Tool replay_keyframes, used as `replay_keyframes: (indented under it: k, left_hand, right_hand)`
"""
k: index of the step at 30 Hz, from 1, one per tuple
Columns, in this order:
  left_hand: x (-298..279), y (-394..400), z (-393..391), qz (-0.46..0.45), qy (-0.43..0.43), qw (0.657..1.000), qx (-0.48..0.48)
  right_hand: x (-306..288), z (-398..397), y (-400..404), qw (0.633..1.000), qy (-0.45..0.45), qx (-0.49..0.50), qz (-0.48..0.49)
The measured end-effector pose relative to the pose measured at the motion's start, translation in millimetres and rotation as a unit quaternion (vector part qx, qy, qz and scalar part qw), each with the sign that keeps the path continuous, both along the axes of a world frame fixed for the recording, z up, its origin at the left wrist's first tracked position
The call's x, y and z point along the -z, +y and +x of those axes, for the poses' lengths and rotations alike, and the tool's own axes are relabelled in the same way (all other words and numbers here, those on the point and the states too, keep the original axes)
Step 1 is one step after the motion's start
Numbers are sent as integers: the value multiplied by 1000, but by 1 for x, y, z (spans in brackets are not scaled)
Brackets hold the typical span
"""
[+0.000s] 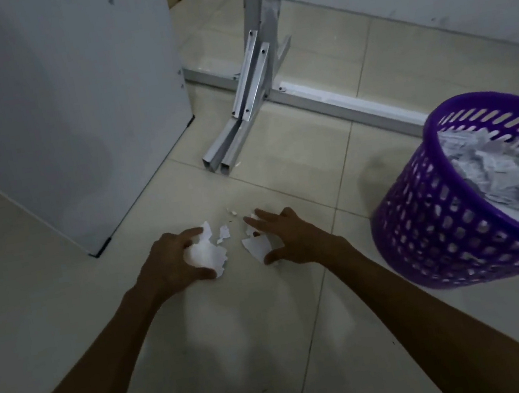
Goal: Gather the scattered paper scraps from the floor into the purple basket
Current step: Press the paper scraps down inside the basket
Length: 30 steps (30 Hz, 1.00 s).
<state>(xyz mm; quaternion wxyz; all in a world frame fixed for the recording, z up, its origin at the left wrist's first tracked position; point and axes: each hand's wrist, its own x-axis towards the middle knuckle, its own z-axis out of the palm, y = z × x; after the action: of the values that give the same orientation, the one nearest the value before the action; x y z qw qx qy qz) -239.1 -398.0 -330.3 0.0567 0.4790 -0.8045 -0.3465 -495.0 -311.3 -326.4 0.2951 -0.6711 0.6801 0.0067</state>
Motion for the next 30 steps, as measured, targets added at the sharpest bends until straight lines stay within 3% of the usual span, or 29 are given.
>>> replay_keyframes:
  k: [9,14,20,23,27,30]
  left_hand:
    - [10,-2,0,-2,95,995,-4]
    - [3,2,-7,-25,111,994,2]
    - [9,-1,-11,5,122,993,-1]
    - [16,-1,-6,18,116,992,-52]
    - [23,5,7,-33,128,988,-82]
    - [24,6,9,-54,141,985,-87]
  right_hand:
    - [21,18,-6,990,-75,48,-109]
    - [19,40,-10,978,-161,103,-85]
    - [9,40,-31,984,-173,29,-40]
    - [11,41,-33,974,-204,46,-83]
    - [19,41,-27,963,-160,118,-182]
    - [23,37,-27,984,-93,117,-94]
